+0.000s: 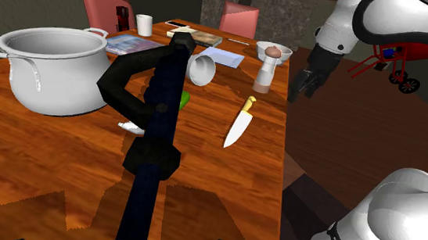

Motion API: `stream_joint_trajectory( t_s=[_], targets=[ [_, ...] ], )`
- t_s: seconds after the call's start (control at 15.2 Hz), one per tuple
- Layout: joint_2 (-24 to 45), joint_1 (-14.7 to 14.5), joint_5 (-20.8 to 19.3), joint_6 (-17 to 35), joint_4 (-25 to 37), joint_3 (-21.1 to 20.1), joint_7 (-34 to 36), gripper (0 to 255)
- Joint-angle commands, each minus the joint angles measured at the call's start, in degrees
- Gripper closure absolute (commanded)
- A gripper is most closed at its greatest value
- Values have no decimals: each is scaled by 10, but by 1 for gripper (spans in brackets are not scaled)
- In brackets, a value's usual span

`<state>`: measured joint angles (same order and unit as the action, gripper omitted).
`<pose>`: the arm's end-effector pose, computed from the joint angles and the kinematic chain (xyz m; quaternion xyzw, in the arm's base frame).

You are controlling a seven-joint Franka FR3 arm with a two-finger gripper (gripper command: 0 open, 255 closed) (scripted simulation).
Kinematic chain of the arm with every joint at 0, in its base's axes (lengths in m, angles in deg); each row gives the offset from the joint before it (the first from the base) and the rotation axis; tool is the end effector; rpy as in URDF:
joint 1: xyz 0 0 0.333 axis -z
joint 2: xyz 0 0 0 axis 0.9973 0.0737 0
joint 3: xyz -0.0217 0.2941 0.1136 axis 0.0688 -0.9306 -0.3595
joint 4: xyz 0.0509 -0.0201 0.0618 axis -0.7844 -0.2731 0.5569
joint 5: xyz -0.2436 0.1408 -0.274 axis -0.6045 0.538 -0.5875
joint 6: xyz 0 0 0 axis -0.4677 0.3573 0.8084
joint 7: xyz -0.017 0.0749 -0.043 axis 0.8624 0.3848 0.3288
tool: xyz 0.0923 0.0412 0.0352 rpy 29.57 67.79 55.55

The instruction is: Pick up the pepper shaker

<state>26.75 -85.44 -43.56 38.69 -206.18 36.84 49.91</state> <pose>0.3338 -0.0026 0.5834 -0.9988 0.0258 -0.0423 0.0056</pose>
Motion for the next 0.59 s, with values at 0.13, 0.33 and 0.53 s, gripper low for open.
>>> stream_joint_trajectory(
  t_s=[0.13,0.33,0.53],
  targets=[
    [47,5,1,-7,49,10,0,0],
    [117,12,6,-22,127,24,-2,0],
    [187,18,13,-44,210,40,-3,0]
  ],
)
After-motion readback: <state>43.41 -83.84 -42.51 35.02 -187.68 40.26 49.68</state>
